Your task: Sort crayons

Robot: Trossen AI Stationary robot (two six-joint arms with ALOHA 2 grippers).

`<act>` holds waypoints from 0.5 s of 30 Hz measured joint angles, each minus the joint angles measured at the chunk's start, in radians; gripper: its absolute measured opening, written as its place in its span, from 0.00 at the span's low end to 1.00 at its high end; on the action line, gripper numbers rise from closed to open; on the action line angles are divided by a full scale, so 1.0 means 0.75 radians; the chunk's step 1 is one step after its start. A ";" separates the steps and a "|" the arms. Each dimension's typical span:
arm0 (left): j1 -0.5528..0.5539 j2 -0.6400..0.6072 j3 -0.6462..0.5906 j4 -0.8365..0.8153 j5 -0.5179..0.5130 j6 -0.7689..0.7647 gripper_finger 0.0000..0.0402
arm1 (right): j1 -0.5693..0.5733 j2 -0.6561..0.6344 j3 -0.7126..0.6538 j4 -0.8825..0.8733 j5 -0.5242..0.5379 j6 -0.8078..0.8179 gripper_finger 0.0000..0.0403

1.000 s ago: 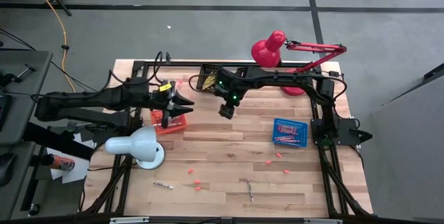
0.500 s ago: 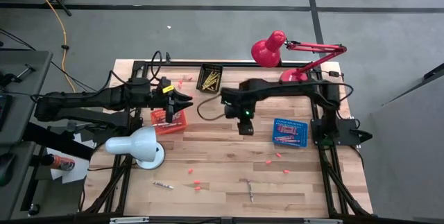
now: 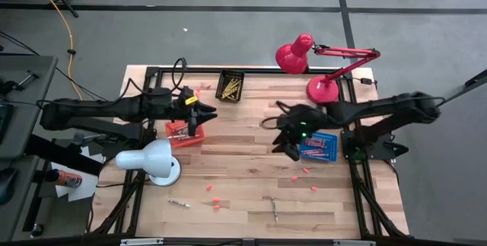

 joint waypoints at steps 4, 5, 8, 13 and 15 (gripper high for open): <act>-0.063 0.070 -0.001 0.201 0.000 0.017 0.31 | 0.105 -0.133 -0.141 0.434 0.201 0.093 0.42; -0.081 0.085 -0.001 0.247 0.000 0.019 0.31 | 0.125 -0.148 -0.158 0.523 0.256 0.079 0.42; -0.130 0.123 -0.001 0.347 -0.007 0.061 0.31 | 0.162 -0.158 -0.178 0.677 0.399 -0.029 0.42; -0.190 0.149 -0.001 0.365 -0.067 0.165 0.31 | 0.173 -0.153 -0.178 0.768 0.470 -0.145 0.42; -0.203 0.154 -0.001 0.377 -0.090 0.191 0.31 | 0.170 -0.152 -0.178 0.792 0.483 -0.185 0.42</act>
